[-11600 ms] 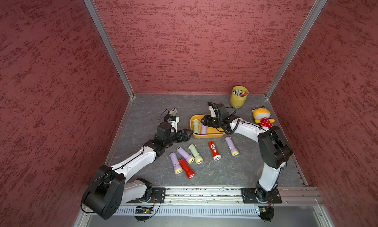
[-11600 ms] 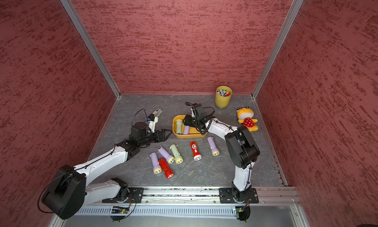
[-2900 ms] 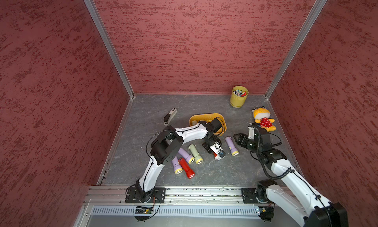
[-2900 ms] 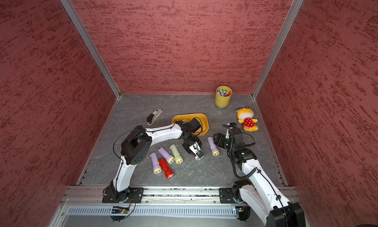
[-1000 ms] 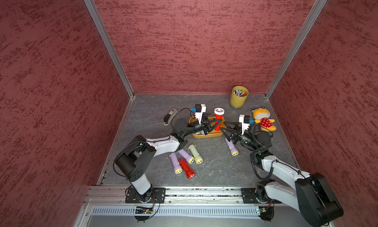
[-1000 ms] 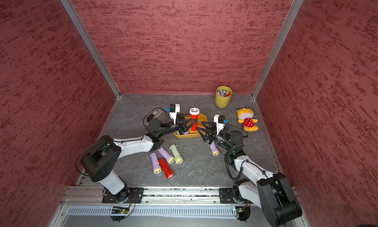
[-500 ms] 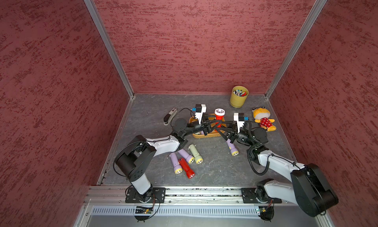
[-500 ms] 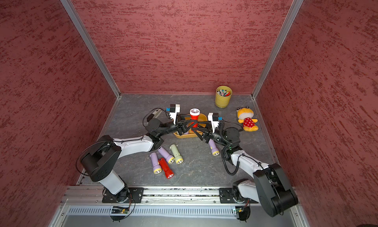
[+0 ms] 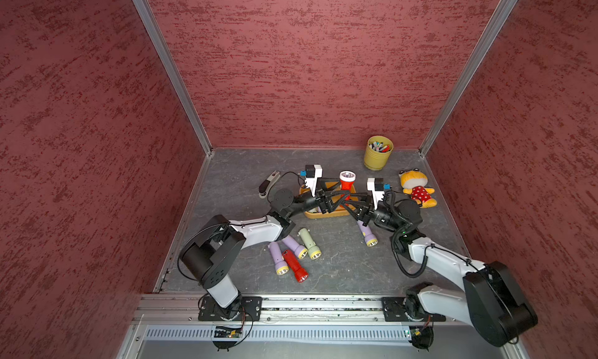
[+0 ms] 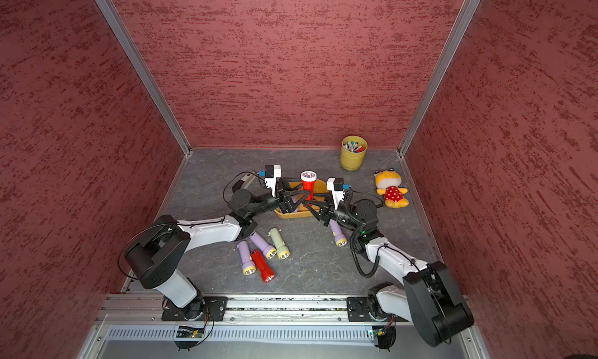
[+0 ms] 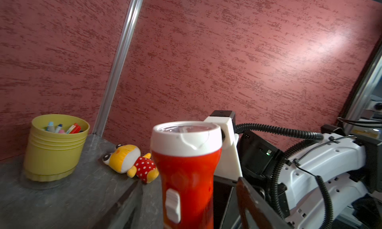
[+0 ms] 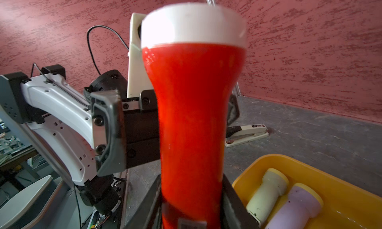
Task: Put the flashlights into the storage boxes
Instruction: Pick up the flashlight from the center of the board, then place the flashlight at the storage box.
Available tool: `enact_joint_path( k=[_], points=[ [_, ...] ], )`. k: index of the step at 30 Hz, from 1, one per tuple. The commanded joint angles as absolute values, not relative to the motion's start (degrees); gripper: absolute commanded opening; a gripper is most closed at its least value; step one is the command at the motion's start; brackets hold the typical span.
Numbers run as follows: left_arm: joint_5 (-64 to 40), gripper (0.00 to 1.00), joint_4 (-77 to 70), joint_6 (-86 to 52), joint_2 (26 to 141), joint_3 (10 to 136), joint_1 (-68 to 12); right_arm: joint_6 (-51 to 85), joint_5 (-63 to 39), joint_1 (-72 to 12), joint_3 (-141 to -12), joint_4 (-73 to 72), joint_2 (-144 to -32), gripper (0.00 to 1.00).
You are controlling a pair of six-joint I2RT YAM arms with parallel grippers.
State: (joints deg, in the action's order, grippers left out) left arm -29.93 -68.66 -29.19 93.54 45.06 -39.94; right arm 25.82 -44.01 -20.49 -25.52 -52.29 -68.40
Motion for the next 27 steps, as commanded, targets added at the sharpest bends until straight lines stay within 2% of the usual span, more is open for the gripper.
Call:
enact_joint_path(
  k=[1, 4, 8, 15, 20, 27],
  points=[
    [-22.7, 0.78, -63.0, -27.3, 89.9, 43.1, -38.7, 22.8, -36.5, -20.7, -28.3, -40.6, -65.7, 0.25],
    [-18.7, 0.82, -54.0, -26.2, 86.6, 42.0, -37.6, 22.4, -29.8, -20.7, -31.1, -29.7, -65.1, 0.24],
    [-13.5, 0.82, -42.7, -25.9, 82.2, 40.2, -35.7, 24.0, -23.0, -20.9, -36.2, -18.1, -67.4, 0.25],
    [-8.3, 0.82, -17.4, -27.4, 78.2, 41.6, -31.6, 25.3, -19.2, -23.4, -47.4, -7.0, -78.7, 0.26],
    [-10.9, 0.79, -6.6, -31.6, 80.8, 43.7, -26.8, 27.3, -17.9, -25.2, -53.6, -2.5, -87.0, 0.26],
    [-18.5, 0.73, -4.4, -35.1, 87.8, 45.7, -23.0, 29.6, -17.1, -26.8, -58.7, 1.8, -94.5, 0.28]
  ],
)
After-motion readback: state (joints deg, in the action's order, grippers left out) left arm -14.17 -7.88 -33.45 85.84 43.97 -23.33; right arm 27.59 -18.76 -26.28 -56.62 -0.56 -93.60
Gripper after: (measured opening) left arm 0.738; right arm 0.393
